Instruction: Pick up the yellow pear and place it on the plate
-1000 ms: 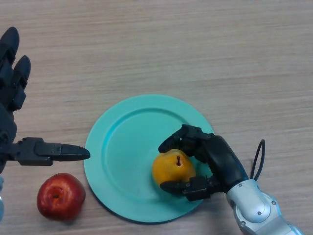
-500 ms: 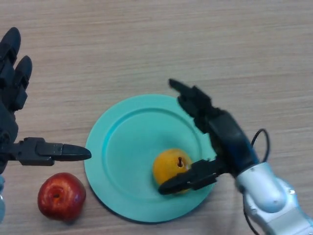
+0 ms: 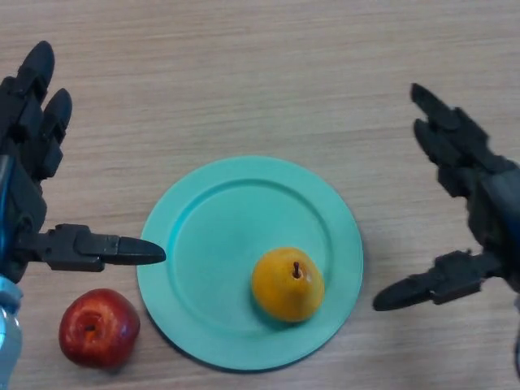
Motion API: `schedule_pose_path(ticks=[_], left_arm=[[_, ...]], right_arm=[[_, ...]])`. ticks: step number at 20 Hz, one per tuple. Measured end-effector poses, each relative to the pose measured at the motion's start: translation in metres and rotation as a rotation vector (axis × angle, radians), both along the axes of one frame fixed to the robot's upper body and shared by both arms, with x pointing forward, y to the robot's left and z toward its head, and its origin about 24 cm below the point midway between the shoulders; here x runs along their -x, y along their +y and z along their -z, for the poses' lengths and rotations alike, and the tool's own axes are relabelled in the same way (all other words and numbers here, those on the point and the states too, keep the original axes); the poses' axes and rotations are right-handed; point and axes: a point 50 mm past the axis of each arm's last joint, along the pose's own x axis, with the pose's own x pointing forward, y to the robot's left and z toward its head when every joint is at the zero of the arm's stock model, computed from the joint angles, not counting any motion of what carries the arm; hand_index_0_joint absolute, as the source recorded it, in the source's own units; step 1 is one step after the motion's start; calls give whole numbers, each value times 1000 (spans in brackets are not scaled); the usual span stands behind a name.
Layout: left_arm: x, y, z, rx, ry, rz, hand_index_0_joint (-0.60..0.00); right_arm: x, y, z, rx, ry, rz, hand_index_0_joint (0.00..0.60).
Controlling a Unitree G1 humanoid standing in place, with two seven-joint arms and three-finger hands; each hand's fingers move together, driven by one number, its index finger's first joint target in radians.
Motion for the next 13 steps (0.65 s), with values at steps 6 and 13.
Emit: schedule_pose_path(ticks=[6,13], left_arm=[[-4,5,3,14,7,-64,0],[-7,5,1,15,-1,-61,0]], right_arm=[[6,-5,5,-22,78,18,0],[7,-3,1,-18,62,0,0]])
